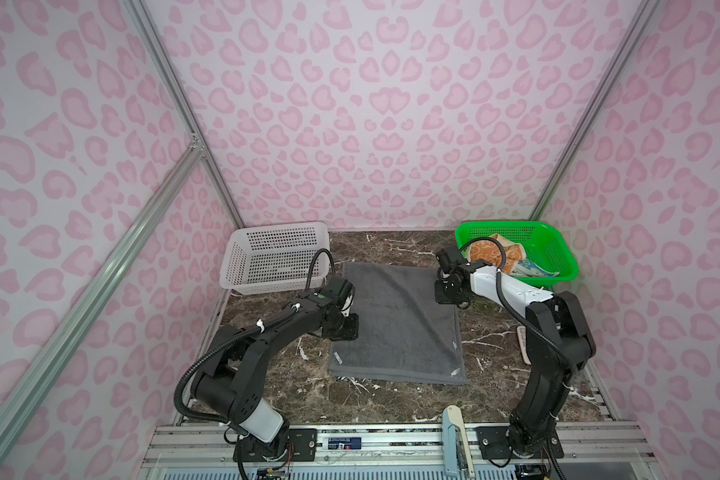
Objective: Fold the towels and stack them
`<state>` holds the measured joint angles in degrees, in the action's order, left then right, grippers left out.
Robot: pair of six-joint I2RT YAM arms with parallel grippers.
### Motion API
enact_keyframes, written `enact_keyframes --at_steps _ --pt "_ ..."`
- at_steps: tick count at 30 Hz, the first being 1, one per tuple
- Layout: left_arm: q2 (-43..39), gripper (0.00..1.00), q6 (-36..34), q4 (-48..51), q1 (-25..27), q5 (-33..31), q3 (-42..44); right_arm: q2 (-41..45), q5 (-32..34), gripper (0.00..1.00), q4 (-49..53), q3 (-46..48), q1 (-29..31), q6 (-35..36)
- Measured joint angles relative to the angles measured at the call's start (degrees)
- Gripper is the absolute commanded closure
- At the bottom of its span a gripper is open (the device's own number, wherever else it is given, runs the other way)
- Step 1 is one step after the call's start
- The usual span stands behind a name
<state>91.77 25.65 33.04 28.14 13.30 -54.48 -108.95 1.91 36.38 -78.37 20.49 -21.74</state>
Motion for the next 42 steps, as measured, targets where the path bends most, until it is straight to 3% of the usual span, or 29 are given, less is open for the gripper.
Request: enact_keyframes --at_steps 8,17,24,30,35,42 --pt "1.92 0.78 0.83 -3.39 -0.22 0.57 5.46 -11.65 2.67 0.84 0.92 -10.01 -0.59 2.71" --pt "1.31 0.79 -0.02 -4.68 -2.19 3.17 7.13 -13.81 7.15 0.84 2.97 -12.87 -2.93 4.57" --pt "1.29 0.78 -0.24 -4.63 -2.58 3.85 7.04 -12.74 5.95 0.79 3.39 -14.62 -3.19 7.08" --pt "-1.25 0.76 -0.22 -2.03 -2.47 1.70 6.25 -3.50 0.63 0.80 2.16 -8.66 -2.49 7.54" --pt "-4.57 0.75 -0.33 1.38 -2.54 -1.22 0.96 2.82 -3.52 0.72 2.80 1.46 -2.58 5.49" --pt "-1.31 0.75 -1.16 -0.42 -2.51 -1.11 -1.55 7.06 -6.45 0.69 1.27 11.02 -4.11 1.29"
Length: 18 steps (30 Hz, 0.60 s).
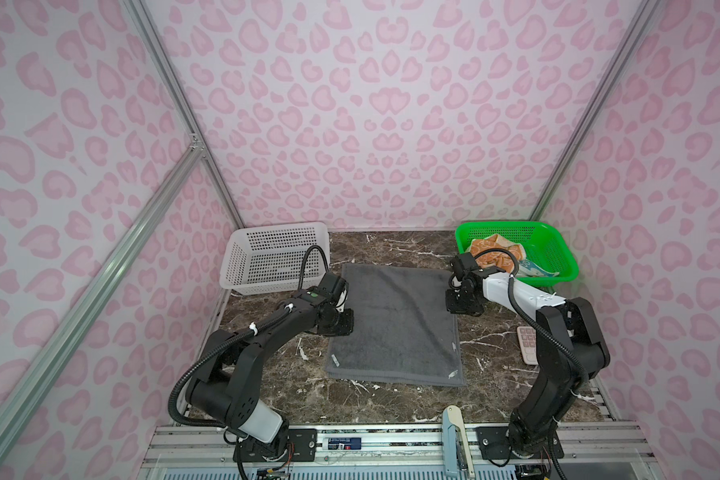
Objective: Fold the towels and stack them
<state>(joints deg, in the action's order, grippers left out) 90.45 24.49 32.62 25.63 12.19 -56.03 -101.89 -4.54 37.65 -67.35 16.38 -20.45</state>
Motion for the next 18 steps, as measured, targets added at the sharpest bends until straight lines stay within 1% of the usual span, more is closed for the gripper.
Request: enact_keyframes --at_steps 6,18 --pt "3.61 0.75 -0.15 -1.49 0.00 0.22 1.09 -1.68 -2.60 0.69 -2.56 2.21 -0.26 -2.23" --pt "5.97 0.75 -0.15 -2.97 0.00 0.81 1.99 -2.80 -4.24 0.87 -4.09 2.10 -0.26 -3.06"
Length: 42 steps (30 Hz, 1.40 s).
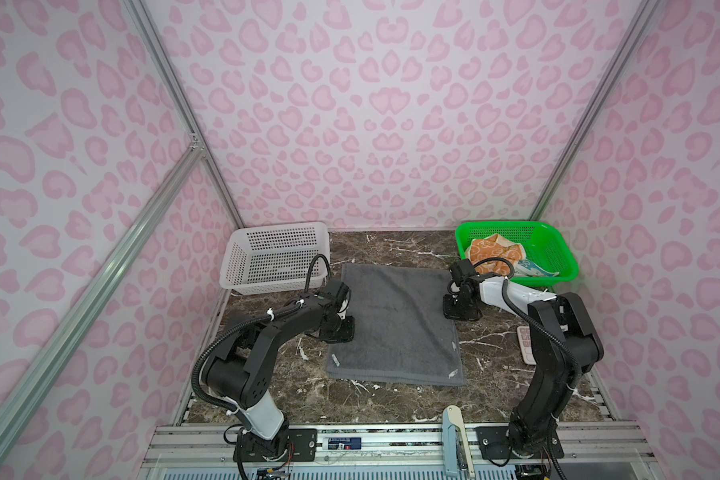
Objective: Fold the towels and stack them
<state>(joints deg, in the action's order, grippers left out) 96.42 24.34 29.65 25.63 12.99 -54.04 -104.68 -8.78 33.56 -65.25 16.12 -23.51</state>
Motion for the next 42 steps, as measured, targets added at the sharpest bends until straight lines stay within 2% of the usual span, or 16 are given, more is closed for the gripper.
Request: enact_keyframes --at_steps 4,6,8,13,19,32,33,35,38,42 --pt "0.09 0.75 0.00 -0.20 -0.02 0.04 0.13 0.02 1.27 0.94 0.59 -0.33 0.04 0.22" --pt "0.11 0.75 0.00 -0.37 -0.02 0.04 0.24 0.02 1.97 0.93 1.03 -0.79 0.02 0.48" --pt "0.11 0.75 0.00 -0.59 -0.02 0.04 0.42 0.02 2.78 0.87 1.62 -1.33 0.02 0.76" --pt "0.02 0.75 0.00 -1.01 -0.07 0.04 0.76 0.04 4.66 0.89 2.64 -1.99 0.00 1.64" --pt "0.02 0.75 0.00 -1.27 -0.07 0.04 1.03 0.13 5.29 1.00 2.75 -2.01 0.02 1.70" --pt "-1.05 0.75 0.09 -2.73 -0.13 0.15 3.04 0.13 5.35 1.00 2.75 -1.99 -0.98 2.14" --pt "-1.07 0.75 0.15 -2.78 -0.13 0.15 3.19 0.17 5.33 1.00 2.75 -1.99 -1.20 2.14" --pt "-1.09 0.75 0.26 -2.91 -0.13 0.22 3.30 0.50 5.20 0.92 2.71 -1.95 -1.33 2.16" --pt "-1.09 0.75 0.48 -3.39 -0.17 0.31 3.30 1.40 3.67 0.90 2.23 -1.27 -1.44 2.16" --pt "-1.07 0.75 0.68 -3.43 -0.17 0.57 3.28 1.49 1.44 0.79 1.29 -0.17 -1.38 2.03"
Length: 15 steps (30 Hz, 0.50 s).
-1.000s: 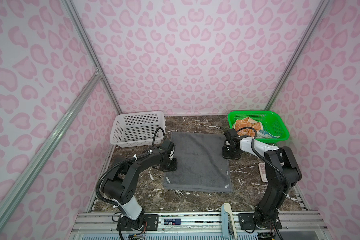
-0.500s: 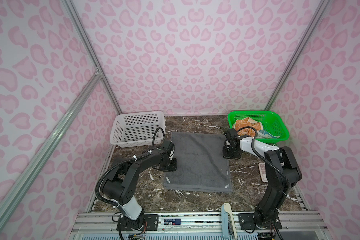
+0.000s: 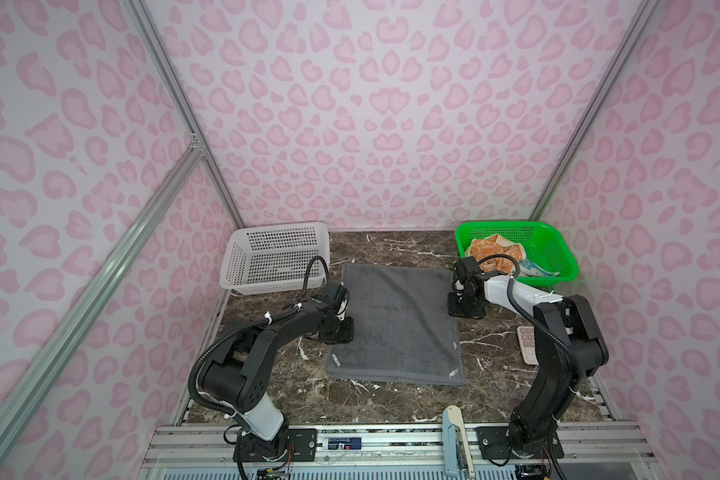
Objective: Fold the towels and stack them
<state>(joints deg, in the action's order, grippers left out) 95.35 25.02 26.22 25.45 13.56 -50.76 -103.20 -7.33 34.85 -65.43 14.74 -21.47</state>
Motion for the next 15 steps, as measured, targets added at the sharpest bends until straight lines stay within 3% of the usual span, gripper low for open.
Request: enact_keyframes --at_steps 2,11,15 --pt "0.00 0.75 0.00 0.00 0.00 0.04 0.00 -0.42 -0.46 0.80 -0.59 0.20 0.00 -0.04" --pt "0.07 0.75 0.00 -0.02 0.00 0.13 0.00 -1.29 -1.62 1.00 -1.31 0.07 0.37 -0.66" --pt "0.13 0.75 0.00 0.07 -0.04 0.15 -0.07 -1.27 -0.11 1.00 -0.46 -0.46 0.48 -0.39"
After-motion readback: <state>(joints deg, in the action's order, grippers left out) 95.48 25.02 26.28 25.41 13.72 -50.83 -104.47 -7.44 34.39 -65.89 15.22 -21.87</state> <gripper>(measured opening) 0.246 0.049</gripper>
